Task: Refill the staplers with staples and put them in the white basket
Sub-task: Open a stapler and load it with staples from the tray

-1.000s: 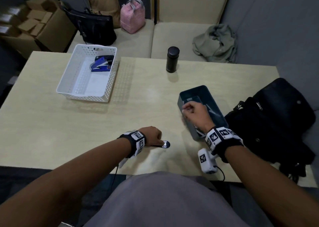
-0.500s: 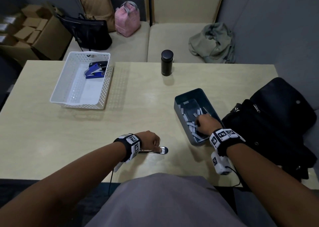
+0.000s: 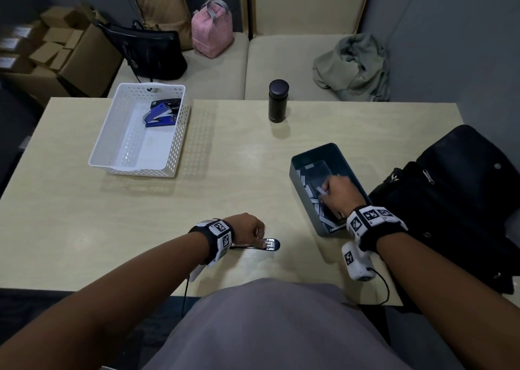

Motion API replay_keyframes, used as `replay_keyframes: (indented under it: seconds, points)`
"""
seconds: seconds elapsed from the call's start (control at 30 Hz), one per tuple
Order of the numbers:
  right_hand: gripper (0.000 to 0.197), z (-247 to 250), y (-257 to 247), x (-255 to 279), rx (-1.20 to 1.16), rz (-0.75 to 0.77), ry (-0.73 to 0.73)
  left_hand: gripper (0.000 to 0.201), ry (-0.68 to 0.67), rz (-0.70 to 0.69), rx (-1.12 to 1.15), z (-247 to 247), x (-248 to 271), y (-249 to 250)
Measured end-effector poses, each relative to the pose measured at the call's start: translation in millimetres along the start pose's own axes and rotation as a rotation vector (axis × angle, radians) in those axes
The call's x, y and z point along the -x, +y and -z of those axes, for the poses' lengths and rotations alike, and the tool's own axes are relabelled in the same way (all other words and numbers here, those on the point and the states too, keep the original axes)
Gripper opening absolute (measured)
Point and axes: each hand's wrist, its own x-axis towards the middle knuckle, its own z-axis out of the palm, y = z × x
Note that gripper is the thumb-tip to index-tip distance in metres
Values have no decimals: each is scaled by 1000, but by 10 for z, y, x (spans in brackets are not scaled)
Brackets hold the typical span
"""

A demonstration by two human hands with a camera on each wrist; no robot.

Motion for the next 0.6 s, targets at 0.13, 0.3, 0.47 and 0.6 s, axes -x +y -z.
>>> replay_keyframes:
  seconds: [0.13, 0.3, 0.47, 0.6]
  points:
    - [12, 249, -388, 72, -272, 148, 165, 24, 8, 6, -2, -24, 3, 1]
    - [15, 79, -911, 353, -148, 383, 11, 45, 72, 66, -14, -108, 66, 54]
    - [19, -520, -942, 508, 294, 392, -156, 54, 155, 124, -94, -228, 124, 109]
    - [17, -699, -802, 565, 399, 336, -246, 51, 175, 154, -64, -302, 194, 46]
